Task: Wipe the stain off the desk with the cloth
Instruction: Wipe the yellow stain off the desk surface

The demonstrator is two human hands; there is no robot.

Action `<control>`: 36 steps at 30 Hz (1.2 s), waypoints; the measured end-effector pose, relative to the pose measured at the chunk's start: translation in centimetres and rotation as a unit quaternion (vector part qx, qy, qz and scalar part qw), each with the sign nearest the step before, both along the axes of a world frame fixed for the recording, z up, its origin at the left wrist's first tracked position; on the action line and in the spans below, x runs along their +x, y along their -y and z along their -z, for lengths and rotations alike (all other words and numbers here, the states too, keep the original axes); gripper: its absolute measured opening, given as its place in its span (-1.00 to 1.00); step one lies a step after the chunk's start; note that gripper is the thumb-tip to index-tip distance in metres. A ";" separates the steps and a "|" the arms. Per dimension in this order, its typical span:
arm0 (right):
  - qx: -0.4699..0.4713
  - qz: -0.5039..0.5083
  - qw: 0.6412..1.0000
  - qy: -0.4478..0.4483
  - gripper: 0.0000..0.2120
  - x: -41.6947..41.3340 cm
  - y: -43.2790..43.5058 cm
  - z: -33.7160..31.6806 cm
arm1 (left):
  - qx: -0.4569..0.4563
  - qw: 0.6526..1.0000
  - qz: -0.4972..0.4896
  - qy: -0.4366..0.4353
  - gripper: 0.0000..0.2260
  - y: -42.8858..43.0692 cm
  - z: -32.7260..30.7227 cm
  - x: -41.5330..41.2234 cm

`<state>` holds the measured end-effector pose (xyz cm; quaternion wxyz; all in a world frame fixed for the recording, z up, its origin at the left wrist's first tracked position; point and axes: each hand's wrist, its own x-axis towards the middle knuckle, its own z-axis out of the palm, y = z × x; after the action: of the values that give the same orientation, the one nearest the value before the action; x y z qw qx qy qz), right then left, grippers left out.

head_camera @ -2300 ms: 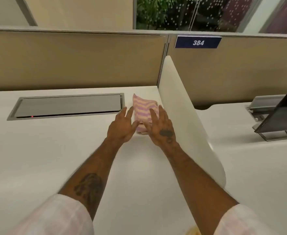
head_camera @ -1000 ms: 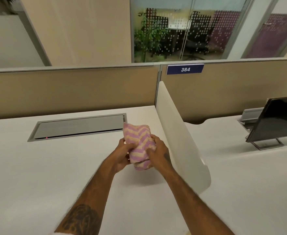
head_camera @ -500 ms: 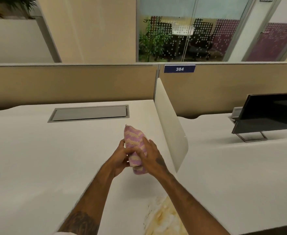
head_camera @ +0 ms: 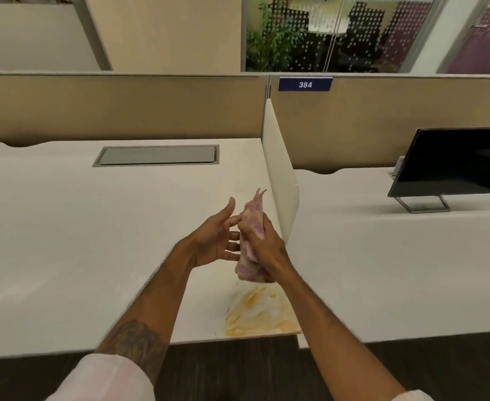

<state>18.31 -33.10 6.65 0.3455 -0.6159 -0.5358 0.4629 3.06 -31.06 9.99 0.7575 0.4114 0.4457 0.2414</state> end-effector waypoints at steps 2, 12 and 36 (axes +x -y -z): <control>-0.003 0.018 1.000 -0.023 -0.36 1.3 0.6 0.2 | 0.001 1.000 0.017 0.007 -0.32 0.3 -0.3 0.8; -0.034 0.045 0.993 0.107 -0.57 8.8 0.7 1.7 | 0.086 0.985 0.008 -0.149 -0.18 1.4 2.9 -0.2; 0.025 -0.019 0.864 0.502 -0.38 3.9 1.3 12.4 | 0.303 0.679 0.031 -0.668 -0.26 9.4 19.1 -10.6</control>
<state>22.25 -34.44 -5.74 0.0360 -0.7458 -0.6600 0.0836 -7.54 -40.49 -9.10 0.0996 0.6836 0.7231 0.0008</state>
